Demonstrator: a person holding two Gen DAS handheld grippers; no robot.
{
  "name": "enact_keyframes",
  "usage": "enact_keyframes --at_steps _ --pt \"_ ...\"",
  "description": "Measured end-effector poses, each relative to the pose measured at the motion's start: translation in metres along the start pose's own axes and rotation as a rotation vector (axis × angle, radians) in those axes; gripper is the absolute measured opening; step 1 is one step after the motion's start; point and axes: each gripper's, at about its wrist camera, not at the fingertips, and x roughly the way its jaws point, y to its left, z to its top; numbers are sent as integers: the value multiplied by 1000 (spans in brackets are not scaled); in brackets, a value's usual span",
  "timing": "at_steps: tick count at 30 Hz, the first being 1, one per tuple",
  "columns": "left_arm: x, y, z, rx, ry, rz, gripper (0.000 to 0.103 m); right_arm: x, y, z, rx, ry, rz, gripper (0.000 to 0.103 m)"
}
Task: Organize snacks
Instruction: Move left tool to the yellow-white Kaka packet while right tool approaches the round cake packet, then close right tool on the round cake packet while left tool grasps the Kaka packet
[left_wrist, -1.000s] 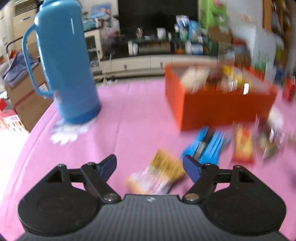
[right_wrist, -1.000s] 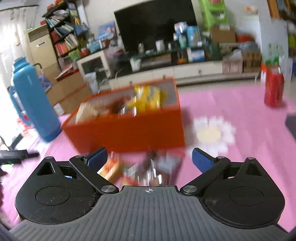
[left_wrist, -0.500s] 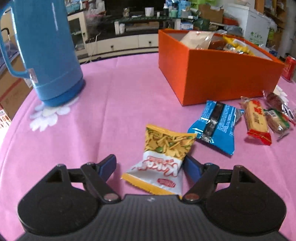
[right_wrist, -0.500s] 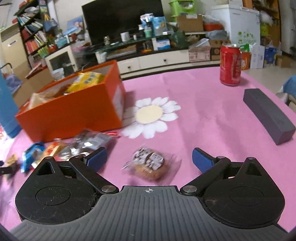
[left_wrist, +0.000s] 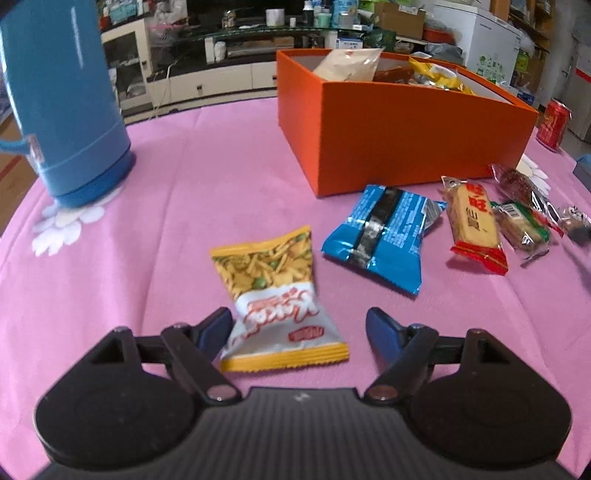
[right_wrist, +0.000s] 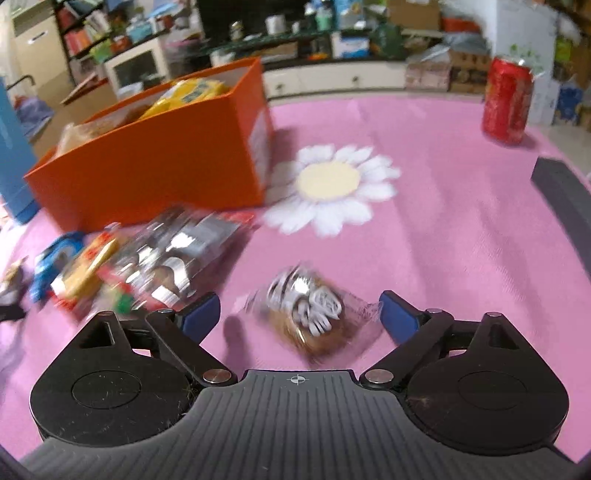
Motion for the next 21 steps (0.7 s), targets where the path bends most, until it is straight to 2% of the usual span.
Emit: enact_keyframes --at_steps 4,8,12,18,21 --pt "0 0 1 -9 4 14 79 -20 11 -17 -9 35 122 86" --pt "-8 3 7 -29 -49 38 79 -25 15 -12 -38 -49 18 86" --pt "0 9 15 -90 -37 25 80 -4 17 -3 -14 -28 7 84" --pt "14 8 16 -106 -4 97 81 11 32 -3 -90 -21 -57 85" --pt "14 8 16 -116 -12 106 80 13 34 -4 -126 -23 -90 82"
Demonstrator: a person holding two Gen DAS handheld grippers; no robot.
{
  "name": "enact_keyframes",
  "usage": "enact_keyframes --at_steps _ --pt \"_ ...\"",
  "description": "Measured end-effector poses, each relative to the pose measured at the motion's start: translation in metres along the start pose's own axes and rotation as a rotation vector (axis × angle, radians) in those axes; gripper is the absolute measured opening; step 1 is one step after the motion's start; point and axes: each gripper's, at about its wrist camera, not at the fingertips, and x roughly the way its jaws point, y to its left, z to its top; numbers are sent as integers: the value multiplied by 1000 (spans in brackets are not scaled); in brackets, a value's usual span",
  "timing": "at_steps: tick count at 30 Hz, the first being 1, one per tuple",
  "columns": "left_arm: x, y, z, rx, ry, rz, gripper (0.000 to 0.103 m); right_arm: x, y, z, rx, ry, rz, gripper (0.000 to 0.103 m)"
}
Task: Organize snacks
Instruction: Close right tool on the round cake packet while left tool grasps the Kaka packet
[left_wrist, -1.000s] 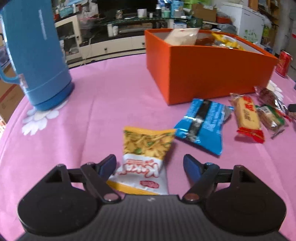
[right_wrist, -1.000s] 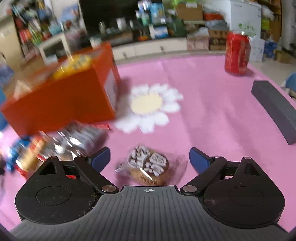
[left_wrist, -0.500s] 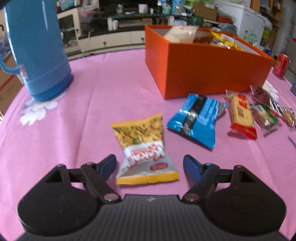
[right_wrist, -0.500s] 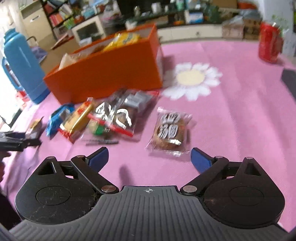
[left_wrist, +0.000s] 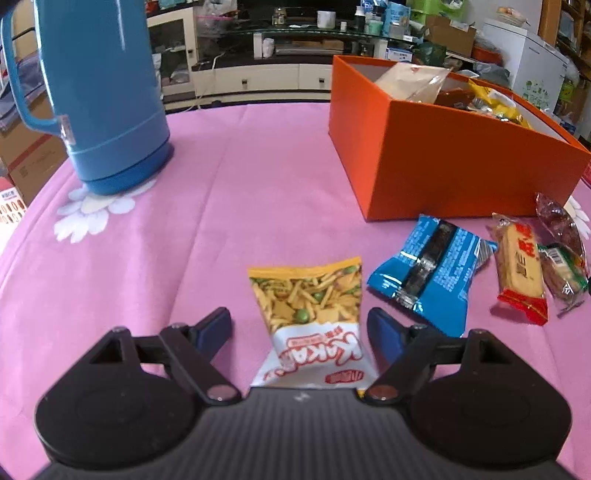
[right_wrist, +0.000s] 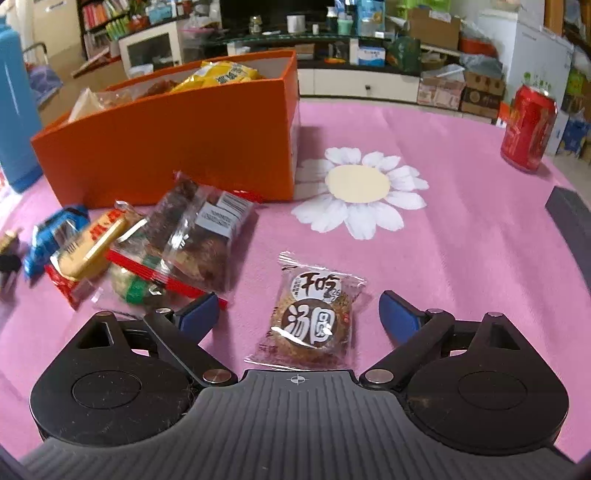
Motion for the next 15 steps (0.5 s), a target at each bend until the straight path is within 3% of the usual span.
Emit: enact_keyframes --at_steps 1,4,6,8,15 --pt "0 0 0 1 1 2 79 -1 1 0 -7 -1 -6 81" --pt "-5 -3 -1 28 10 -42 62 -5 -1 1 -9 -3 -4 59" --pt "-12 -6 -6 72 17 -69 60 -10 -2 0 -15 -2 -9 33" --pt "-18 -9 -13 102 26 -94 60 -17 -4 -2 -14 9 -1 22" --pt "-40 -14 -37 169 62 -150 61 -46 3 -29 -53 37 35 22"
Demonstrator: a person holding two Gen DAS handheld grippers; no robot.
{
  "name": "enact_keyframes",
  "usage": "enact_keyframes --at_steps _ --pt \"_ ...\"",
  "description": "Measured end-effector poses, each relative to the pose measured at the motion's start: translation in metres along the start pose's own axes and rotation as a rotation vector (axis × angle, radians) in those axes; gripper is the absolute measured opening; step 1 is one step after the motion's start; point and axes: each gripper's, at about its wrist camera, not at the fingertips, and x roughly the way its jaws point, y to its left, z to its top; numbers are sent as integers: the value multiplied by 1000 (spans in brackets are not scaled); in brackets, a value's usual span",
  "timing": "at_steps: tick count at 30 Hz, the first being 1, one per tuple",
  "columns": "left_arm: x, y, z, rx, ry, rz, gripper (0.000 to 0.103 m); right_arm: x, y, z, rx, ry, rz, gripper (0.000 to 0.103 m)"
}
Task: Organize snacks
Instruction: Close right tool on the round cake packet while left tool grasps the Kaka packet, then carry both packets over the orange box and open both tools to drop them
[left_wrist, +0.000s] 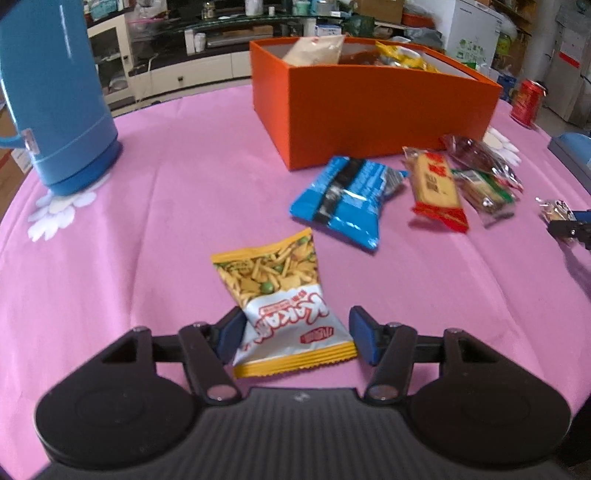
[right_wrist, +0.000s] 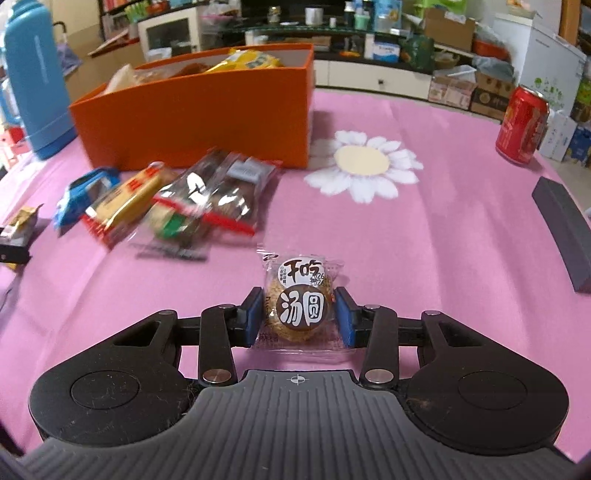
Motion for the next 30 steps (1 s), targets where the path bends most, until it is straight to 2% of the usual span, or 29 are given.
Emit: enact_keyframes --at_steps 2,3,5,6,8,11,17,18,19,20,21,25,30 --pt "1 -2 0 -5 8 20 73 -1 2 -2 -5 2 0 27" --pt "3 -2 2 -7 10 38 73 0 1 -1 4 4 1 30" --pt "4 -1 6 -14 16 48 73 2 1 2 27 15 9 55" --pt "5 -2 7 -11 19 54 74 4 2 3 33 21 9 60" --pt "6 -6 8 12 16 75 78 5 6 4 17 20 1 60" --pt "6 -9 6 39 0 89 78 3 7 3 -8 7 -15 60" --pt "9 4 8 -55 9 60 77 6 2 2 7 12 -14 57" --pt "9 4 9 -59 8 64 75 7 2 2 7 9 -14 52" --pt "8 5 8 -64 0 66 64 6 3 2 4 4 -13 45" --pt "6 6 9 -73 -10 61 47 5 3 2 -2 -5 -7 19" --pt "5 6 10 -81 -15 69 42 3 4 3 -8 -12 -7 17" --pt "-4 10 14 -115 -67 119 41 -2 5 4 -8 -30 -15 15" --pt "-24 12 23 -169 -131 106 40 -24 -9 13 86 -124 -2 15"
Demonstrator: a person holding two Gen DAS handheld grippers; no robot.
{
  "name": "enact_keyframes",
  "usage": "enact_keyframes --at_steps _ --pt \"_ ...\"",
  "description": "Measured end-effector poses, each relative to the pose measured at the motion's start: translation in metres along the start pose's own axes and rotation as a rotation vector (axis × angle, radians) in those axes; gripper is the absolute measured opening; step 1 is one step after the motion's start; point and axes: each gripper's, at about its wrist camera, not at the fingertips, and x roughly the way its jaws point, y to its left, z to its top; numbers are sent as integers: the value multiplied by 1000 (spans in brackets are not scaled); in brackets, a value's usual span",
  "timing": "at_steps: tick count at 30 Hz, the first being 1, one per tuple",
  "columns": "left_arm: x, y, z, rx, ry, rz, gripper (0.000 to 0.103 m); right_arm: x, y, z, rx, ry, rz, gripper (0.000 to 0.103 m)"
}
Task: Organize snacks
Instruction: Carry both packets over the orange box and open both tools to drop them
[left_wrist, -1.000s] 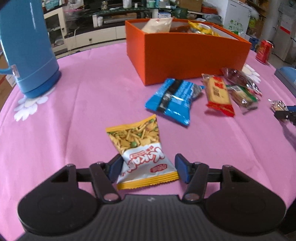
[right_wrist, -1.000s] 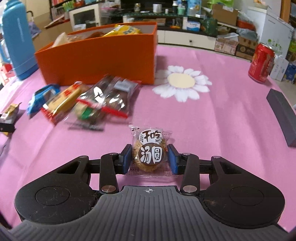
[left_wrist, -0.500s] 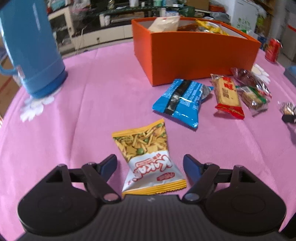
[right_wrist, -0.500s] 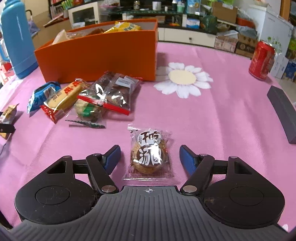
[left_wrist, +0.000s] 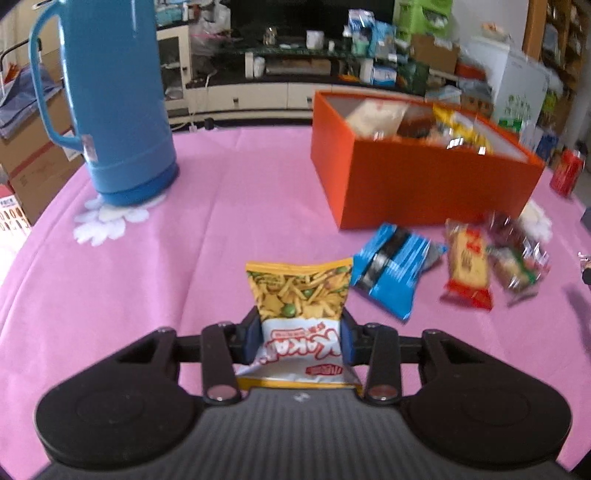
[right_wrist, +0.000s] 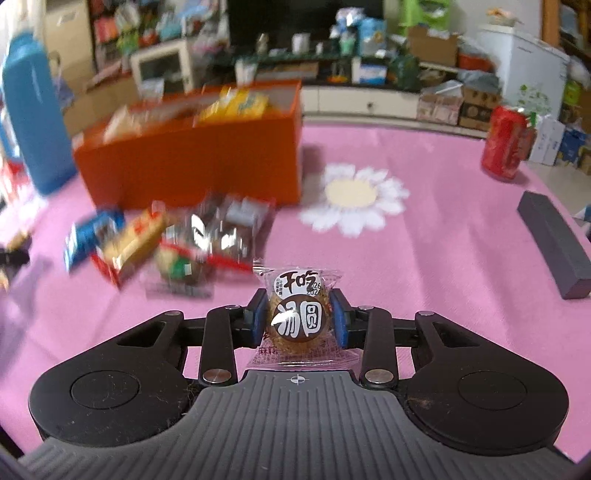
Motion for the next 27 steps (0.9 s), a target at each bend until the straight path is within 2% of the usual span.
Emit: enact_keyframes --at_steps 4,8,12,16,21,25,27 --pt "-10 -8 10 -44 -31 -39 40 -10 -4 10 67 -54 26 15" --pt "-10 -23 34 -79 -62 -101 40 -10 3 34 118 -100 120 15" --pt "3 -43 88 -96 -133 -146 40 5 27 88 74 -173 176 14" --pt "32 -69 144 -101 -189 -183 40 45 54 140 46 -227 192 14" --pt "84 -96 176 -85 -167 -212 40 108 73 159 44 -197 184 14" --pt "118 -102 173 -61 -134 -194 41 149 80 157 34 -152 132 15" --pt "133 -101 170 -56 -93 -187 46 163 77 153 42 -124 132 17"
